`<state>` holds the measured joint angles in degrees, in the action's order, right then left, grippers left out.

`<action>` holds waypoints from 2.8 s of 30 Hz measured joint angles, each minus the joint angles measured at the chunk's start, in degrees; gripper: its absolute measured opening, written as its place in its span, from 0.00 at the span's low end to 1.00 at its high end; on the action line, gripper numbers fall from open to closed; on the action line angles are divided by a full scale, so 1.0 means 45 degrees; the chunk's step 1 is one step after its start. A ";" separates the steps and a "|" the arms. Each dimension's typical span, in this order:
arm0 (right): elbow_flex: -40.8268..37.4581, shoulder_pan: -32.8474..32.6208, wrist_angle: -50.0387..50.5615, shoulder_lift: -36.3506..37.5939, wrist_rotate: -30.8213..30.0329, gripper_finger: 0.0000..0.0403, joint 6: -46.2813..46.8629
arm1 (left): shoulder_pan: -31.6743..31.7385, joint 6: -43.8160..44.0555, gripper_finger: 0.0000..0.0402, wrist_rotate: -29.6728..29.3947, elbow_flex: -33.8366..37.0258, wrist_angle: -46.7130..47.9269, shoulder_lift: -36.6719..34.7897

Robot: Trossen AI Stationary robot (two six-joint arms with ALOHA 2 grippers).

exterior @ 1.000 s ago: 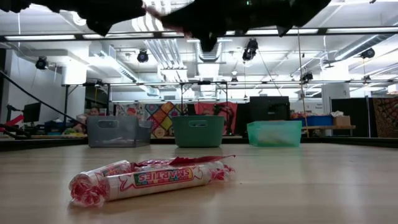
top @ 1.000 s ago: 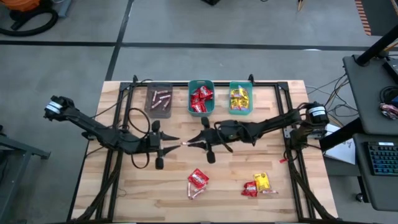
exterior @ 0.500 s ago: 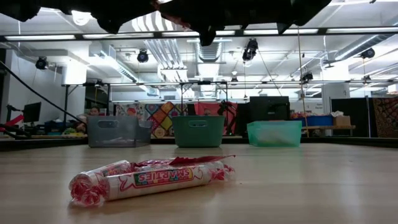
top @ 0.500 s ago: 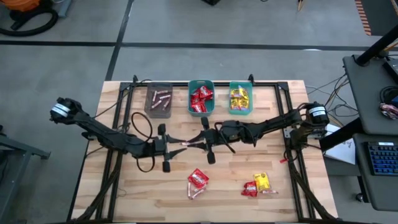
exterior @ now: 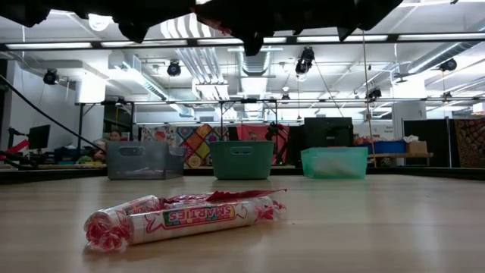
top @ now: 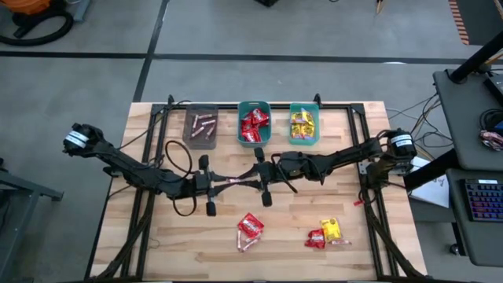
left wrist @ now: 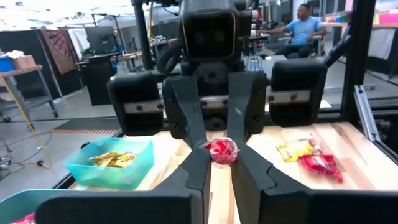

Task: Sort candy
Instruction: Put the white candy on the black bin, then put the yellow candy on the light green bin

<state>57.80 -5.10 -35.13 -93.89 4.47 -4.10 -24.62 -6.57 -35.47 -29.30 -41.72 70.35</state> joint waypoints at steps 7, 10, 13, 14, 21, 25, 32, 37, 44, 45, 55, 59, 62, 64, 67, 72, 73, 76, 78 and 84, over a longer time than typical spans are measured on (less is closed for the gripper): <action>-0.0024 0.0023 0.0172 -0.0016 0.0006 0.39 0.0248 | -0.0005 0.0063 0.02 -0.0144 -0.0005 -0.0286 -0.0049; -0.0024 0.0035 0.0228 -0.0019 -0.0004 0.47 0.0252 | -0.0005 0.0143 0.02 -0.0205 -0.0005 -0.0202 -0.0049; -0.0024 0.0051 0.0395 -0.0002 -0.0056 0.52 0.0253 | -0.0005 0.0370 0.02 -0.0760 -0.0005 0.0273 -0.0096; -0.0024 0.0053 0.0524 0.0005 -0.0203 0.53 0.0282 | -0.0003 0.0470 0.02 -0.0976 -0.0005 0.0524 -0.0150; -0.0024 0.0062 0.1233 0.0029 -0.1626 0.58 0.0408 | 0.0205 0.1299 0.01 -0.2035 -0.0005 0.2234 -0.0764; -0.0024 0.0058 0.1834 0.0157 -0.2698 0.60 0.0474 | 0.0647 0.1628 0.01 -0.3525 -0.0005 0.4061 -0.1586; -0.0024 0.0058 0.2206 0.0243 -0.3007 0.59 0.0819 | 0.3756 0.2960 0.01 -0.4429 -0.0005 0.8773 -0.3241; -0.0024 0.0058 0.2564 0.0247 -0.3011 0.59 0.1269 | 0.7518 0.4007 0.01 -0.2213 -0.0005 1.1516 -0.3614; -0.0024 0.0058 0.3082 0.0247 -0.3016 0.59 0.1603 | 1.1550 0.4073 0.04 0.1883 -0.0005 1.2157 -0.2711; -0.0024 0.0058 0.3118 0.0248 -0.3017 0.59 0.1605 | 1.1805 0.4070 0.05 0.2083 -0.0005 1.2161 -0.2558; -0.0024 0.0058 0.3213 0.0248 -0.3026 0.59 0.1608 | 1.2084 0.4327 0.17 0.2356 -0.0342 1.2612 -0.1996; -0.0024 0.0058 0.3410 0.0248 -0.3023 0.59 0.1818 | 1.2080 0.4470 0.20 0.2391 -0.0855 1.3845 -0.1996; -0.0023 0.0053 0.3496 0.0248 -0.3021 0.59 0.1914 | 1.2042 0.4639 0.23 0.2387 -0.1311 1.4716 -0.1996; -0.0019 0.0024 0.3691 0.0326 -0.3016 0.59 0.1944 | 1.1891 0.4743 0.24 0.2382 -0.1581 1.5074 -0.1996; -0.0019 -0.0005 0.4730 0.0749 -0.2713 0.59 0.2555 | 1.1430 0.5019 0.25 0.2469 -0.1955 1.5354 -0.2018; -0.0010 -0.0015 0.8238 0.2080 -0.0142 0.59 0.5492 | 0.9670 0.5500 0.25 0.3498 -0.2448 1.5055 -0.2113; -0.0010 -0.0065 0.8944 0.2324 0.0268 0.59 0.6215 | 0.9177 0.5582 0.25 0.3518 -0.2492 1.4877 -0.2113; -0.0010 -0.0416 1.0656 0.2788 0.0549 0.59 0.8174 | 0.7603 0.5600 0.25 0.3543 -0.2503 1.3893 -0.2113; -0.0010 -0.0767 1.1458 0.2883 0.0586 0.59 0.9218 | 0.6600 0.5593 0.25 0.3427 -0.2444 1.3152 -0.2113; -0.0010 -0.1889 1.3545 0.2759 0.0693 0.59 1.2556 | 0.4481 0.5539 0.25 0.2648 -0.2449 1.2278 -0.1988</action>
<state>57.76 -13.61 25.83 -81.47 7.59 52.40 -4.46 18.36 -23.55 -40.32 13.53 61.40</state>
